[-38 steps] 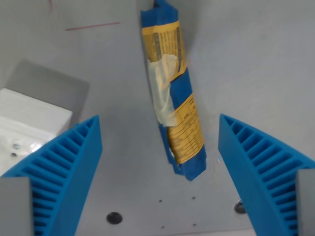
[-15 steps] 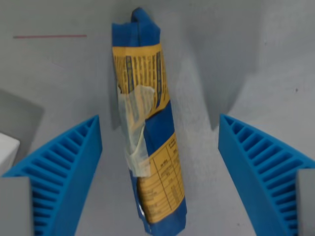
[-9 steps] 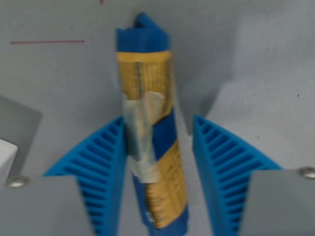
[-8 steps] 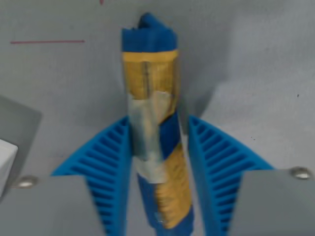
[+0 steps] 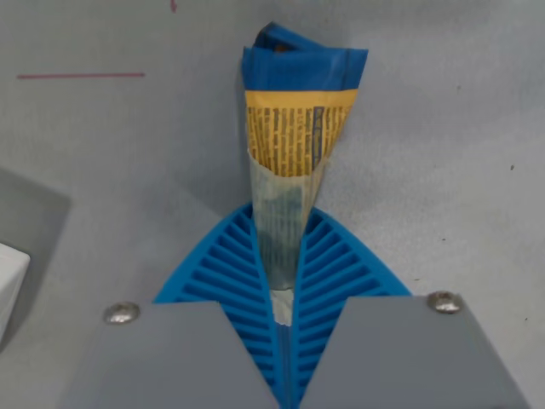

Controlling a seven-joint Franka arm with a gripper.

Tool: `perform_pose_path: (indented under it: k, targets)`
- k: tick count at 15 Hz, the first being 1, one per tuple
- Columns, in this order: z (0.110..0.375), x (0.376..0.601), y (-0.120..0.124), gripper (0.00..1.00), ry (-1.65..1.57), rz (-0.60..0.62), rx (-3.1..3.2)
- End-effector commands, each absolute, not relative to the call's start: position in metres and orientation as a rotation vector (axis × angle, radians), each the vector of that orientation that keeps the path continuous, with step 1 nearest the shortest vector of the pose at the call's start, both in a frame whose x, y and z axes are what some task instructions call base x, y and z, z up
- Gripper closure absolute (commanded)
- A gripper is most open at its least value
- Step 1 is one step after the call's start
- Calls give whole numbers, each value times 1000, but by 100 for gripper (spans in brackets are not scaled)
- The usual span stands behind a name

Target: Pick up the blue bag

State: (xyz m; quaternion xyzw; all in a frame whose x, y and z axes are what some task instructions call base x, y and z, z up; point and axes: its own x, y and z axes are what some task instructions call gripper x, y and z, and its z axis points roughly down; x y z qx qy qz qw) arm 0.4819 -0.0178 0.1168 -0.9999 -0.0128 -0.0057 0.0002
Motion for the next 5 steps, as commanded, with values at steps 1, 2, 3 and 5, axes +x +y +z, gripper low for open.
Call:
perform_pose_path:
  k: [1,2,3,5]
  targets:
    - [124,476,-21,100,-73,-159,-3136]
    - [129,475,-21,100,-73,-155,-3136]
    - [134,472,-21,100,-73,-145,-3136]
    - [143,469,-20,100,-73,-129,-3136]
